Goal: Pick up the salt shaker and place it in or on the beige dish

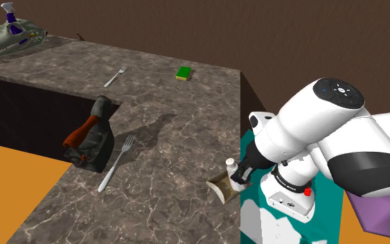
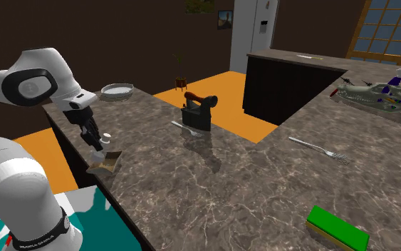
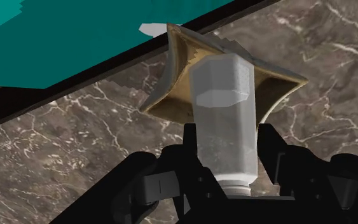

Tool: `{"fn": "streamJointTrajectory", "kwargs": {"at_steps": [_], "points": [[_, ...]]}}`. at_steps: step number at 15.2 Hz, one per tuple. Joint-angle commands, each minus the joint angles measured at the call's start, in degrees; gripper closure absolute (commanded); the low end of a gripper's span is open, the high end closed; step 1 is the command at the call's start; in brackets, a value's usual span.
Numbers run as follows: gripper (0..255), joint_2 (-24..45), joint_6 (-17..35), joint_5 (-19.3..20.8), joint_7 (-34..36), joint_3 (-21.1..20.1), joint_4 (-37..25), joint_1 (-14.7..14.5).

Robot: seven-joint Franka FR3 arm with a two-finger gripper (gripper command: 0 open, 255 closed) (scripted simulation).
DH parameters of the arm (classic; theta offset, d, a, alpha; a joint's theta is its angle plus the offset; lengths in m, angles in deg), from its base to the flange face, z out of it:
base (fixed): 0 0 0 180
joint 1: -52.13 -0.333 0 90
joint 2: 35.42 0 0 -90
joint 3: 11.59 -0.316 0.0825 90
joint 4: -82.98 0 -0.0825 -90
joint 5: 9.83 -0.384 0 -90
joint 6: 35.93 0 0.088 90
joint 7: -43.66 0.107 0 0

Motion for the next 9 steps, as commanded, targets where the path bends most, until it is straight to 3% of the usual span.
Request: {"fn": "streamJointTrajectory", "kwargs": {"at_steps": [1, 2, 3, 8, 9], "points": [[255, 0.0, 0.0, 0.0, 0.0, 0.0, 0.0, 0.0], [255, 0.0, 0.0, 0.0, 0.0, 0.0, 0.0, 0.0], [0, 0.0, 0.0, 0.0, 0.0, 0.0, 0.0, 0.0], [0, 0.0, 0.0, 0.0, 0.0, 0.0, 0.0, 0.0], [0, -1.1, -2.5, 0.8, 0.0, 0.9, -1.5, 0.2]]}}
